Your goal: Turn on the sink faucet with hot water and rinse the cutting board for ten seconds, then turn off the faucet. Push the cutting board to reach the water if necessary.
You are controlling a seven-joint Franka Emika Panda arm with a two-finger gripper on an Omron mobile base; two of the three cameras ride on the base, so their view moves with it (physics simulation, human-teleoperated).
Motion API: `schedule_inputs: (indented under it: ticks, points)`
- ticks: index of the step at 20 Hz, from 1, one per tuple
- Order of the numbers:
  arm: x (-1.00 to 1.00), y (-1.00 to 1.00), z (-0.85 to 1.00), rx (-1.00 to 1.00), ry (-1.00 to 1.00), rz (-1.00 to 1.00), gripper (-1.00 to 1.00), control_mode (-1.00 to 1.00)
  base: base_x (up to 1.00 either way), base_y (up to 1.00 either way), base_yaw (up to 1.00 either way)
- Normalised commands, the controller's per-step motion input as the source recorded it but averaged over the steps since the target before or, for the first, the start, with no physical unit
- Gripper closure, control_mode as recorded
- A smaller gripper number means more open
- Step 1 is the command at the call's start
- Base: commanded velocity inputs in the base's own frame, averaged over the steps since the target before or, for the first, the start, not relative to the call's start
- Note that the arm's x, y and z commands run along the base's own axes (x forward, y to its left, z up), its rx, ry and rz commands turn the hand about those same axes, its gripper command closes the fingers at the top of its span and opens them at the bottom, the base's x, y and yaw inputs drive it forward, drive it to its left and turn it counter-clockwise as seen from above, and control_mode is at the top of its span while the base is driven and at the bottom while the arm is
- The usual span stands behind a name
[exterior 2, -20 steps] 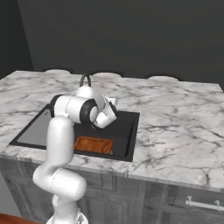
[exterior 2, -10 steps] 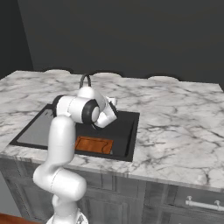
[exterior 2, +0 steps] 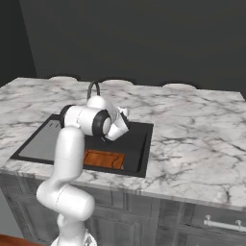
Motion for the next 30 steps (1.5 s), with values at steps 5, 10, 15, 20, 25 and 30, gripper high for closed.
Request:
schedule_inputs:
  ticks: [5,10,15,20,25,30]
  points:
    - [0.09,0.0,-0.04,0.0,0.0,0.0,-1.0,-1.0,0.0,0.0,0.0]
    - [0.07,0.02,0.0,0.0,0.0,0.0,-1.0,-1.0,0.0,0.0,0.0]
    - [0.1,0.0,-0.01,0.0,0.0,0.0,-1.0,-1.0,0.0,0.0,0.0]
    - [0.08,0.0,-0.04,0.0,0.0,0.0,-1.0,-1.0,0.0,0.0,0.0]
    - [0.05,0.0,-0.03,0.0,0.0,0.0,-1.0,-1.0,0.0,0.0,0.0]
    - [0.07,0.0,-0.03,0.0,0.0,0.0,-1.0,-1.0,0.0,0.0,0.0]
